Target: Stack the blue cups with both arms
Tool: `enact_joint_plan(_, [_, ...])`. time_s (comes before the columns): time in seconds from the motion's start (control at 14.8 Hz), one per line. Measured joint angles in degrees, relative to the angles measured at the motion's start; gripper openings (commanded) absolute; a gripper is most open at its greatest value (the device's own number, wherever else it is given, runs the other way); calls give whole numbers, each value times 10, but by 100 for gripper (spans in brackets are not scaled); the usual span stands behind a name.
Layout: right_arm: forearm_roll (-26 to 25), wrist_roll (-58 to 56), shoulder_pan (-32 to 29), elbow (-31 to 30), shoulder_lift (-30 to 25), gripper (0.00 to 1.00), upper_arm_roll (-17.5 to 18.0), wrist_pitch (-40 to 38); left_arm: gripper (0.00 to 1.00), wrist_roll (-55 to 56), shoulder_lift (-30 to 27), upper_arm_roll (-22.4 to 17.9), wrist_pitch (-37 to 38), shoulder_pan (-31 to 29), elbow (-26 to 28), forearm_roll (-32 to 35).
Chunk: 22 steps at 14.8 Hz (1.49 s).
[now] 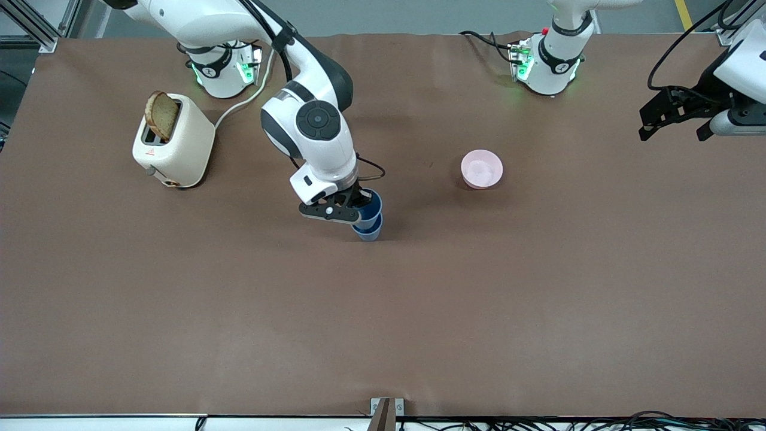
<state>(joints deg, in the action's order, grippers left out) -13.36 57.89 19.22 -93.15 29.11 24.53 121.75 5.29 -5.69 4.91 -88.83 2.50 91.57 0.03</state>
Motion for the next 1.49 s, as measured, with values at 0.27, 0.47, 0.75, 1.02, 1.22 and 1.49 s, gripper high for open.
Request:
enact_joint_plan(0.27, [0,0,0,-3,1,86,0,14,100,-10,0,0,0,3,1,0])
enact_joint_plan(0.47, [-1,0,-1,-2,1,96,-1,16,100,-18,0,-1,0,2,1,0])
enact_joint_plan(0.75, [-5,-24,-38,9,-24,99,-6,8,100,-18,0,-2,0,2,1,0])
enact_joint_plan(1.02, [-1,-141,-146,14,-112,99,-8,-67,100,-18,0,-2,0,2,1,0])
enact_joint_plan(1.22, [40,-233,-204,14,-178,99,-26,-129,100,-18,0,-2,0,2,2,0])
enact_joint_plan(1.49, [105,-366,-212,14,-257,99,-137,-218,100,-18,0,-3,-1,2,2,0])
